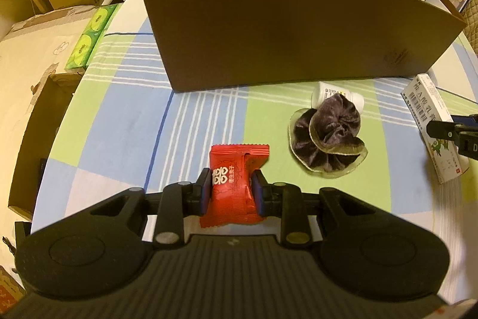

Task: Organize objects
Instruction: 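Lift the red candy and the white box over the box with both grippers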

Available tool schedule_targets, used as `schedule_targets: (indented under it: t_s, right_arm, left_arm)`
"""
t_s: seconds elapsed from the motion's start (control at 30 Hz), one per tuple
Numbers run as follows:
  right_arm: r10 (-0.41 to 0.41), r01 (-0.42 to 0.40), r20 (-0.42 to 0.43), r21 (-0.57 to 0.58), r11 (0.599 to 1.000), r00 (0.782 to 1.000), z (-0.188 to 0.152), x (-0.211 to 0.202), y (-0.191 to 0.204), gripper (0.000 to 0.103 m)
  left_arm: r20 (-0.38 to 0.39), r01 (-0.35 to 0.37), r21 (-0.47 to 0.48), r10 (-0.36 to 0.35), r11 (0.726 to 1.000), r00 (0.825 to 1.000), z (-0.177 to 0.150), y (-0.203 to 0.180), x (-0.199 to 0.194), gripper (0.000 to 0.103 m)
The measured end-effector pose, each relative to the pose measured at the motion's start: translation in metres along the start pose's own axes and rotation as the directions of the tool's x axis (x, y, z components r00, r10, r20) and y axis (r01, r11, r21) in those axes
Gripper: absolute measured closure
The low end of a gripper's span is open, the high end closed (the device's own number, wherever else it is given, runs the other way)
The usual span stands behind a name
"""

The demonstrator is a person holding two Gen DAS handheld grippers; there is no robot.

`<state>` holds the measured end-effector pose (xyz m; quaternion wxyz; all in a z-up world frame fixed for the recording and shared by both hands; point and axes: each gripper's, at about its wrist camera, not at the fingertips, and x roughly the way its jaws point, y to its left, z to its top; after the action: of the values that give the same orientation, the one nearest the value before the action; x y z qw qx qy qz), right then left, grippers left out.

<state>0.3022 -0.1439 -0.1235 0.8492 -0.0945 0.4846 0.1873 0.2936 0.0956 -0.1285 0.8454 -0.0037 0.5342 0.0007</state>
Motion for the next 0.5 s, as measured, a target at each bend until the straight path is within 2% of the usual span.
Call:
schedule_targets:
  t_s: [0.5]
  right_arm:
    - [0.076,-0.076,0.037,-0.012,0.997,0.996,-0.002,-0.030,0.010,0.081]
  left_arm:
    - [0.021,0.005,-0.008,-0.004,1.000,1.000,-0.006,0.001,-0.019,0.080]
